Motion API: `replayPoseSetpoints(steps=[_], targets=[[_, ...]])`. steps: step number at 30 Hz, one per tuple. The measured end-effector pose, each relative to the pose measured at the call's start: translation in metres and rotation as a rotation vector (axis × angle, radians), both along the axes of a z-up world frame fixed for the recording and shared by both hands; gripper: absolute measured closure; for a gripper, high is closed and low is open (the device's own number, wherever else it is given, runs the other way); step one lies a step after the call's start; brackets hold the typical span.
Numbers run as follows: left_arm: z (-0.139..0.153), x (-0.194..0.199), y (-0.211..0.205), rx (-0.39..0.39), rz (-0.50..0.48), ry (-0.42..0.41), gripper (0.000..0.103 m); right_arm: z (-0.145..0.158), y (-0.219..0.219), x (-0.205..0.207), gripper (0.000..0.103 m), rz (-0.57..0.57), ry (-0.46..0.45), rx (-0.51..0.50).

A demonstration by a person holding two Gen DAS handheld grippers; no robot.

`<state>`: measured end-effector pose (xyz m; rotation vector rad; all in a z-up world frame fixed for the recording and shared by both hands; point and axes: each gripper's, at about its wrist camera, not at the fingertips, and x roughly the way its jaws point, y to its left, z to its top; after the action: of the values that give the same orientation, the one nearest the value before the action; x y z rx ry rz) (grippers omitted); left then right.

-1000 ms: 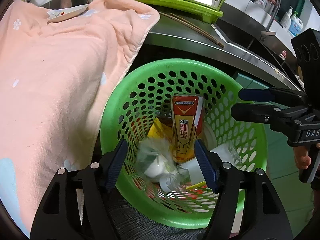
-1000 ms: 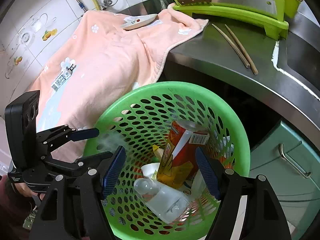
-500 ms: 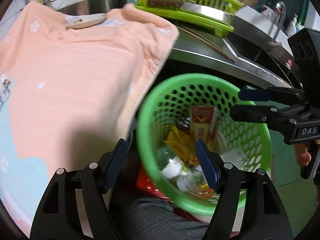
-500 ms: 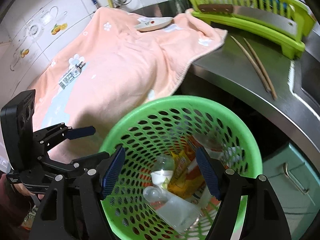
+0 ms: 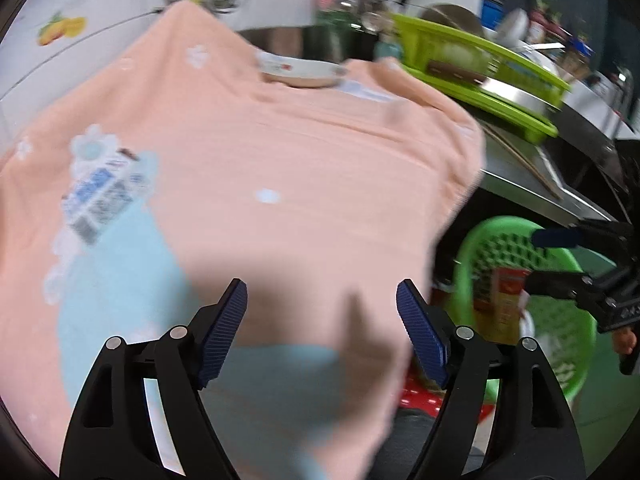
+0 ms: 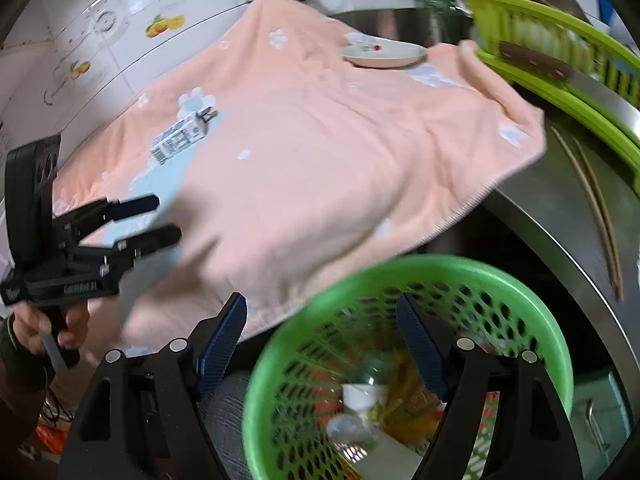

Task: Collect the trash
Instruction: 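Move both grippers back over the towel toward the white-and-blue milk carton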

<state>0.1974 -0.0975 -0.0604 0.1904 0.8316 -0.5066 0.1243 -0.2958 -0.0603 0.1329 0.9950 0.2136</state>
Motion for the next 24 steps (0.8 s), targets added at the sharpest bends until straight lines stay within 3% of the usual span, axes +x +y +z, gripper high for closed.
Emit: replayPoseSetpoints(steps=[7,14,18,24], targets=[[0.013,0.055,0.063,0.043,0.138,-0.056,0.026,0.001,0.037,0.034,0.024,0.072,-0.004,-0.007],[0.029,0.114,0.106,0.086,0.208,-0.114,0.02,0.0,0.068,0.061,0.024,0.137,0.003,-0.021],[0.031,0.145,0.12,0.093,0.211,-0.109,0.019,-0.001,0.082,0.076,0.024,0.169,0.008,-0.026],[0.015,0.185,0.121,0.168,0.127,-0.086,0.018,0.0,0.098,0.096,0.024,0.217,0.01,-0.042]])
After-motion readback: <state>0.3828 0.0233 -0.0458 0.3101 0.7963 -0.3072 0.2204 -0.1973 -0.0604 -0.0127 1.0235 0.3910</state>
